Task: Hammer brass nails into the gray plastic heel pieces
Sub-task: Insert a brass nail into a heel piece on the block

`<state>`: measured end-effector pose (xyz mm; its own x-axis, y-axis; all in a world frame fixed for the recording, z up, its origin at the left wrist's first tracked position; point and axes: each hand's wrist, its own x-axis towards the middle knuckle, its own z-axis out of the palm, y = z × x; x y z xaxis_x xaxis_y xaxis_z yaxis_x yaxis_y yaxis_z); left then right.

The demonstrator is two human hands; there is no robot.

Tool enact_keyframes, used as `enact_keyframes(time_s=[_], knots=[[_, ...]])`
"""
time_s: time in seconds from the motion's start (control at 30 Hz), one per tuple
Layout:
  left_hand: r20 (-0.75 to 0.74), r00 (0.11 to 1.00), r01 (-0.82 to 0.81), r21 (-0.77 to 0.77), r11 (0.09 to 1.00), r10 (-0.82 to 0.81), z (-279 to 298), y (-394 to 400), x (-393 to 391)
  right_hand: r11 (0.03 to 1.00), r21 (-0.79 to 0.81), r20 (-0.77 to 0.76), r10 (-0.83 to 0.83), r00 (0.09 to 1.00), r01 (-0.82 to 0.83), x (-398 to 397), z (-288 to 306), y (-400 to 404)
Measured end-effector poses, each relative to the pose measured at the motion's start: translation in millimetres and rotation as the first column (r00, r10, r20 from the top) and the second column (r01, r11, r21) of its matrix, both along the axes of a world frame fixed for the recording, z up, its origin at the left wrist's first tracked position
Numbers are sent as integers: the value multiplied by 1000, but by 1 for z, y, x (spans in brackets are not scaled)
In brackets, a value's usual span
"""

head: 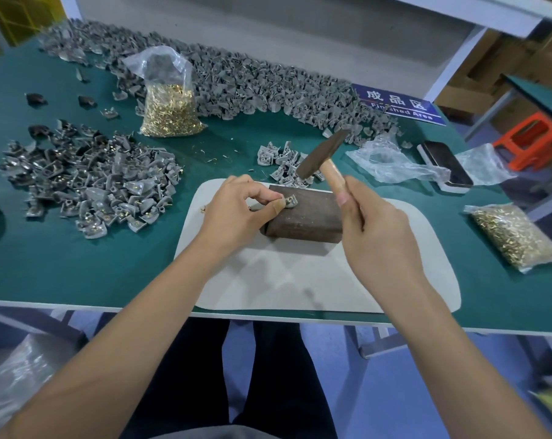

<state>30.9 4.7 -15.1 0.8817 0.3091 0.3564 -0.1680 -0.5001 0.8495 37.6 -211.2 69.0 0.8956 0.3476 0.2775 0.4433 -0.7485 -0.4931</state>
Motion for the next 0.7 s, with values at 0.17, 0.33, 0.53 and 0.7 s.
enact_keyframes(time_s=[0.17,0.33,0.53,0.7], knots=[[8,1000,8,-24,1000,-8,1,-1,0,986,-155,-91,42,995,-56,-1,-2,2],[6,1000,-2,-36,999,2,2,-4,-3,991,-129,-65,-40,997,31,8,1,6],[-34,999,-13,-16,1000,12,2,-4,-4,961,-201,-11,-196,981,190,22,-10,19],[-34,999,-35,-19,999,35,0,-4,-5,890,-237,12,-399,917,390,43,-23,1]])
